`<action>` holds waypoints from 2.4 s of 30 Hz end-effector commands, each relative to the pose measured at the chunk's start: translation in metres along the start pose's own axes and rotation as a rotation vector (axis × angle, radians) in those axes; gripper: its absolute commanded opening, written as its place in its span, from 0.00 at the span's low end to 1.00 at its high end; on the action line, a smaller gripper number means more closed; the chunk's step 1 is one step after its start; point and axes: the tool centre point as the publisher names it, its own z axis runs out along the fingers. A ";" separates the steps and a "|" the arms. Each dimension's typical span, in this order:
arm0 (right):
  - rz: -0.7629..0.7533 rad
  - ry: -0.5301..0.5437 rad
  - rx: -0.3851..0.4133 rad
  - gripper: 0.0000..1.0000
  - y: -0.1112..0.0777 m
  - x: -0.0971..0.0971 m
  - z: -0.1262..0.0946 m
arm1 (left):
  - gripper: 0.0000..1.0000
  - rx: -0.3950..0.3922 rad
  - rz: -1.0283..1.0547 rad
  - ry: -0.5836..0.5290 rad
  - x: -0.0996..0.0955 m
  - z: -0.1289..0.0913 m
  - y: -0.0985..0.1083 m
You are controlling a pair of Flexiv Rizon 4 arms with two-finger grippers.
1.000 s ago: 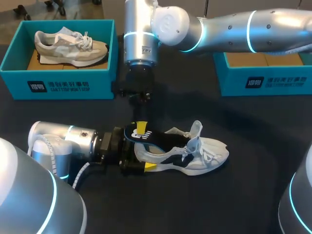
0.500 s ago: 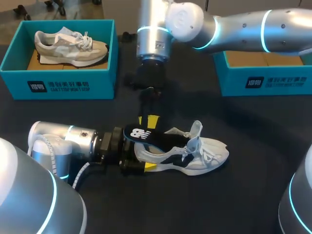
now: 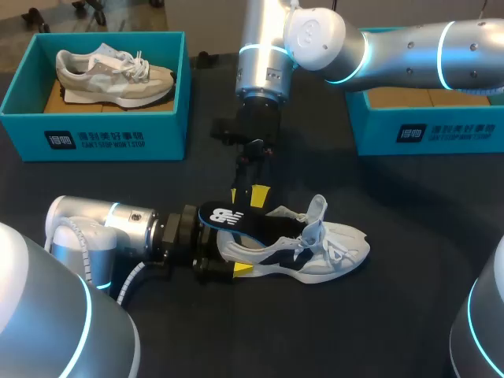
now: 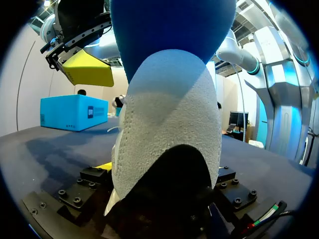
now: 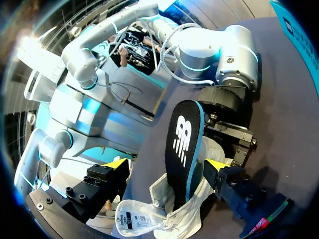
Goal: Take the shoe out of the shoebox, open the shoe tongue, remove and reinsert the insole, then place the shoe into the shoebox
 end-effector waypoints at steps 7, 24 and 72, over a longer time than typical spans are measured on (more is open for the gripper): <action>0.103 0.039 -0.061 1.00 -0.008 -0.002 -0.003 | 0.00 0.001 0.000 -0.002 0.000 0.001 0.001; 0.224 0.068 -0.105 0.89 -0.025 0.002 -0.006 | 0.00 0.001 0.000 -0.002 0.000 0.001 0.001; 0.255 0.116 -0.084 0.51 -0.014 -0.023 0.010 | 0.00 0.001 0.000 -0.002 0.000 0.001 0.001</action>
